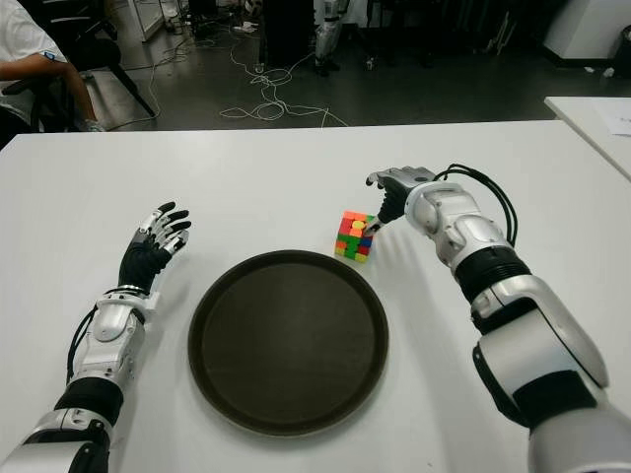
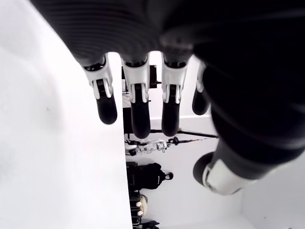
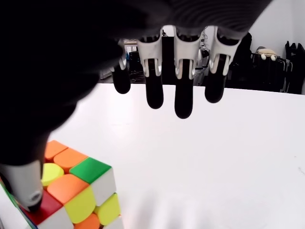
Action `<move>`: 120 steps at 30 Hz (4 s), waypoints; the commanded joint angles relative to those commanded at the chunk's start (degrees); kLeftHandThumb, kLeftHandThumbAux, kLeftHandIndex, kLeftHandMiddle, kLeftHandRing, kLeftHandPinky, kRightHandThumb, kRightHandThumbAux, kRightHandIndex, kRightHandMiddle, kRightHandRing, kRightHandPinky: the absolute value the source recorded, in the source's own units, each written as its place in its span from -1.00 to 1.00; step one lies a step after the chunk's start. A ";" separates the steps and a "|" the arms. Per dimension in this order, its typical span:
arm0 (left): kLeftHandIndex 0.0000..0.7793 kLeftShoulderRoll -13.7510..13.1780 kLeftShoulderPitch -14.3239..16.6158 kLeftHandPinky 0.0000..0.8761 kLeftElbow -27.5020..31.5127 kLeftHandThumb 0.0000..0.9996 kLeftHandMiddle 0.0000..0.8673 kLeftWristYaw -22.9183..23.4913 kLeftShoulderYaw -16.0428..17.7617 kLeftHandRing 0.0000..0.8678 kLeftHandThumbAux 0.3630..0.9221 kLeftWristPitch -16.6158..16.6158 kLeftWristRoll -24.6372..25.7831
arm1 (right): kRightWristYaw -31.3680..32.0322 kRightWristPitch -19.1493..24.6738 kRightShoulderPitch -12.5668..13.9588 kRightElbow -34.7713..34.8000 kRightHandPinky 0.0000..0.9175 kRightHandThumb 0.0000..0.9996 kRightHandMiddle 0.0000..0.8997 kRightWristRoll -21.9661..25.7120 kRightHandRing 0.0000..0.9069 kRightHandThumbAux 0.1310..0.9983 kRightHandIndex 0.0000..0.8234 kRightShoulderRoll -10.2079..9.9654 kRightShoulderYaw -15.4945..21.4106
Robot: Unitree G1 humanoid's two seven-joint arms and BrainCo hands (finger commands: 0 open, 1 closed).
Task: Pick up the Rubik's Cube and put it in the plate
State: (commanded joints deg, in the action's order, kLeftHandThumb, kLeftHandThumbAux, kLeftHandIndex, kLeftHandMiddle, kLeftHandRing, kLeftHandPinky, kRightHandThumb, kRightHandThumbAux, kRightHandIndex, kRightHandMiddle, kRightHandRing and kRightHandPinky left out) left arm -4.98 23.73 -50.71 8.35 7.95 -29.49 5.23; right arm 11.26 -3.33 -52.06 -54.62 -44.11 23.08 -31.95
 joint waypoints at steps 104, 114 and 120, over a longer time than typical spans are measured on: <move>-0.65 -0.94 2.65 -0.64 -6.57 -0.83 -0.55 0.55 0.59 -0.60 0.23 -3.34 -0.45 | -2.94 -0.20 -2.79 -6.98 -0.61 -1.00 -0.60 0.25 -0.59 0.24 -0.71 -2.63 -0.98; -0.69 -0.69 2.64 -0.64 -6.19 -0.81 -0.55 0.47 0.71 -0.60 0.22 -2.79 -0.13 | -3.89 -0.11 -2.65 -7.05 -0.61 -1.00 -0.56 0.68 -0.56 0.26 -0.64 -2.63 -0.54; -0.66 -0.71 2.86 -0.64 -6.26 -0.80 -0.54 0.26 0.67 -0.59 0.21 -2.37 -0.21 | -3.96 -0.17 -2.87 -7.73 -0.56 -1.00 -0.54 0.91 -0.53 0.26 -0.61 -2.78 -0.47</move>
State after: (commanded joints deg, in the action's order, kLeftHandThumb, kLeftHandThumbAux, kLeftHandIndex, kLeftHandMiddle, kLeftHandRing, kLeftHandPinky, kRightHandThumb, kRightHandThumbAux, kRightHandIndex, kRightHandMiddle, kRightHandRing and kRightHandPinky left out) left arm -5.69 26.59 -56.96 8.60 8.63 -31.86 5.02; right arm 7.30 -3.50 -54.93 -62.35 -43.21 20.30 -32.42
